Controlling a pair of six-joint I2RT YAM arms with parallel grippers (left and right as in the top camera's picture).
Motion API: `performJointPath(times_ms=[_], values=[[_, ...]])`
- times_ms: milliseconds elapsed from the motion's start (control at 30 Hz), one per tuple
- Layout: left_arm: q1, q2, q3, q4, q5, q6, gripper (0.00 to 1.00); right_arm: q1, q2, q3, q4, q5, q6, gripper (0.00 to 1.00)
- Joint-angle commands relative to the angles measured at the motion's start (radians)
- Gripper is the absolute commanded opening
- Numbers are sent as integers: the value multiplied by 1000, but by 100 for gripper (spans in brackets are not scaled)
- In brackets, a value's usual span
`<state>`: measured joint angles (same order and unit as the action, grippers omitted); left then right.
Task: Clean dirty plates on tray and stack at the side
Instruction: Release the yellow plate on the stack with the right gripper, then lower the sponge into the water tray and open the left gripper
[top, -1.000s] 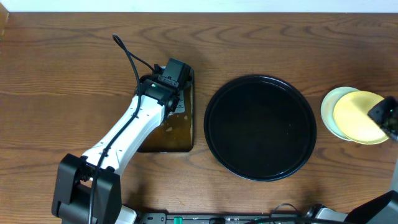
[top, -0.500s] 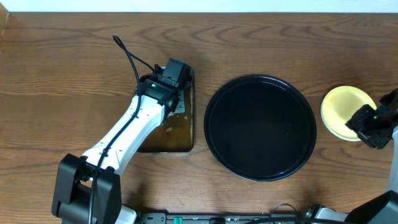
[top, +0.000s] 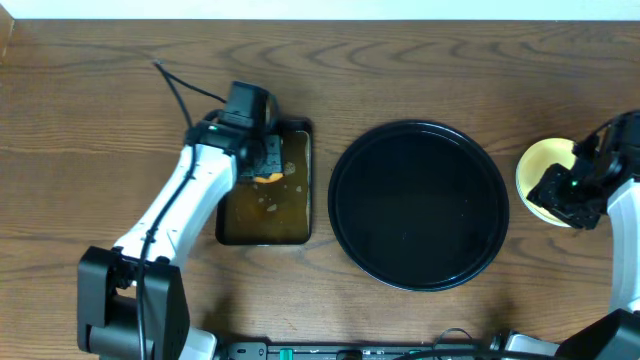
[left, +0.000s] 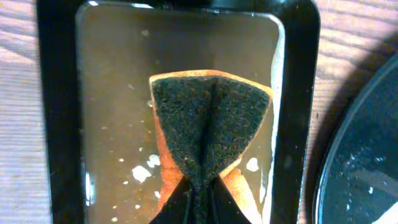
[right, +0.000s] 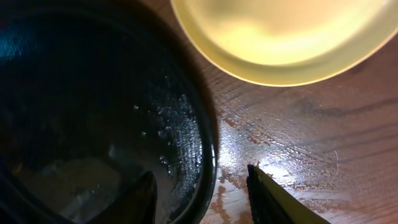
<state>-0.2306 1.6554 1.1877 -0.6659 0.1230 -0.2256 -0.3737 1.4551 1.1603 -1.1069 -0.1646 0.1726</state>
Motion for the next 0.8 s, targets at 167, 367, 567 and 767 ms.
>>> performJointPath(times_ms=[167,367,567,767], values=[[62,185,-6,-6,140,76,8,22,5,0,-6,-5,-33,45],[62,283,-6,-6,100,76,12,22,5,0,-5,-5,-33,45],[61,261,-1,-23,105,76,8,22,5,0,-4,-5,-33,45],[61,111,8,-27,105,76,8,22,5,0,-3,-4,-40,45]])
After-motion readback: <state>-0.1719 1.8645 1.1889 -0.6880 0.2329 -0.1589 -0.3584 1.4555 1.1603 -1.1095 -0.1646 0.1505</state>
